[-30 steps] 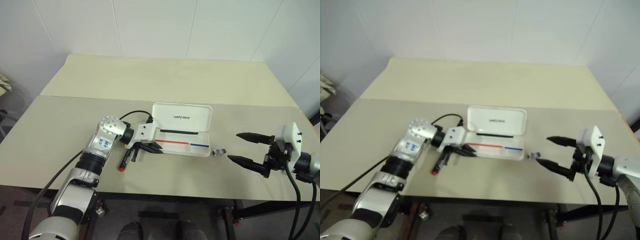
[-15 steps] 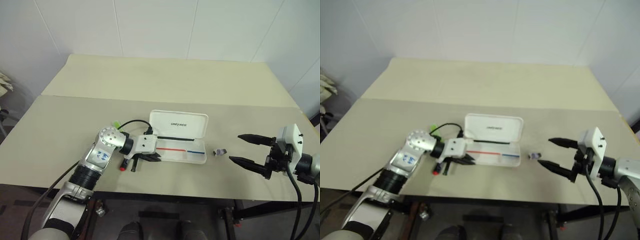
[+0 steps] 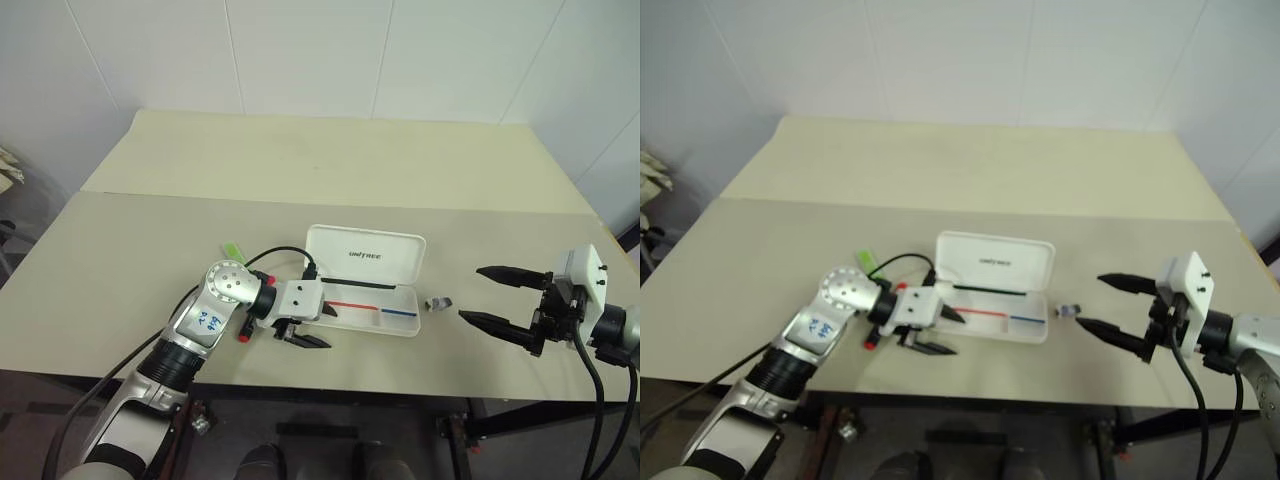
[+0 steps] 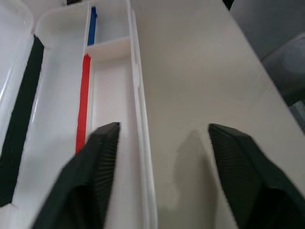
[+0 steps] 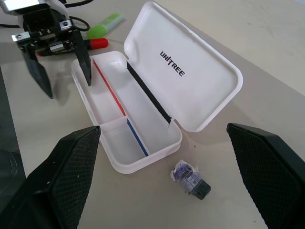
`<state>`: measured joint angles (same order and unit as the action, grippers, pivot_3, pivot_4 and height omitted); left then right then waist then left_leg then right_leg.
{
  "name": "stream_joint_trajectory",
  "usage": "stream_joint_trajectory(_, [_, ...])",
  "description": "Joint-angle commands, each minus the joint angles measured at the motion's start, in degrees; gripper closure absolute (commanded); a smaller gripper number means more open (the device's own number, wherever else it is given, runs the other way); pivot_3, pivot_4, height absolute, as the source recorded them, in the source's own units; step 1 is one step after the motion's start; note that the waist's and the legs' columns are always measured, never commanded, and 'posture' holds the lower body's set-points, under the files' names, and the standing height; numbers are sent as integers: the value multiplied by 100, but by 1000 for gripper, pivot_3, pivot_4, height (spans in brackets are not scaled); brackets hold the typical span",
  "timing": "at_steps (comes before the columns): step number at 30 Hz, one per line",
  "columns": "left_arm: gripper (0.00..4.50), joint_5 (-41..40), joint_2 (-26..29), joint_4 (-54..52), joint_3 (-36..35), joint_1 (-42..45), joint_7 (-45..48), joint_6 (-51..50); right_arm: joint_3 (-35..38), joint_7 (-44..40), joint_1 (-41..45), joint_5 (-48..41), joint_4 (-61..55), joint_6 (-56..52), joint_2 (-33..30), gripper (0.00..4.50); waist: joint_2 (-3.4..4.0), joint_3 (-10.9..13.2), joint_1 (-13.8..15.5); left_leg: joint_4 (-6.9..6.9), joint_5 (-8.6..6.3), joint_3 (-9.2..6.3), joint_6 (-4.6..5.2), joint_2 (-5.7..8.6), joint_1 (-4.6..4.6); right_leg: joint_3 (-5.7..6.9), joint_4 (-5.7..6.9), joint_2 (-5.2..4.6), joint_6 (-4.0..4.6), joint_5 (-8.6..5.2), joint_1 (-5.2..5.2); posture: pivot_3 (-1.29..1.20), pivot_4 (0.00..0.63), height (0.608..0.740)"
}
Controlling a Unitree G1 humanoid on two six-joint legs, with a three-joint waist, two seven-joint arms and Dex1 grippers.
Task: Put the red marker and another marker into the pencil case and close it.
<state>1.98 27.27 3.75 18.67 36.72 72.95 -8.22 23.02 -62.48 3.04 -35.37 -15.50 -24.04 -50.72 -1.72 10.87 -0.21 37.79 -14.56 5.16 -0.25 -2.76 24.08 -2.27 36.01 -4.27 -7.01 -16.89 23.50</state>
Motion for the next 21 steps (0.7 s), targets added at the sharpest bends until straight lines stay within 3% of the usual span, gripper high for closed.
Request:
stream_joint_trajectory(1, [75, -274, 66, -584, -90, -84, -74, -332, 131, -61, 82, -80, -20, 30, -120, 0, 0, 0, 0, 0, 0, 0, 0, 0, 0, 0, 0, 0, 0, 0, 0, 0, 150, 740])
stream_joint_trajectory(11, [11, -877, 339, -2237, -688, -418, -827, -2034, -226, -491, 562, -26, 485, 120, -164, 0, 1, -1, -28, 0, 0, 0, 0, -1, -2, -2, 0, 1, 0, 0, -1, 0, 150, 740])
stream_joint_trajectory(16, [11, -1016, 291, -2725, -1222, -641, -1709, -2900, -422, -1017, 843, -90, 924, 200, -134, 0, 1, 0, -17, 0, 0, -2, 0, -1, -2, -2, 0, 1, -1, 0, -1, 0, 150, 740])
stream_joint_trajectory(21, [11, -931, -175, -3144, -1752, -851, -3060, -3779, -727, -1578, 1177, 21, 1492, 511, -59, 0, 1, 0, -7, 0, -1, -2, 2, 0, -1, -2, -2, 0, -3, 1, -2, 0, 150, 740])
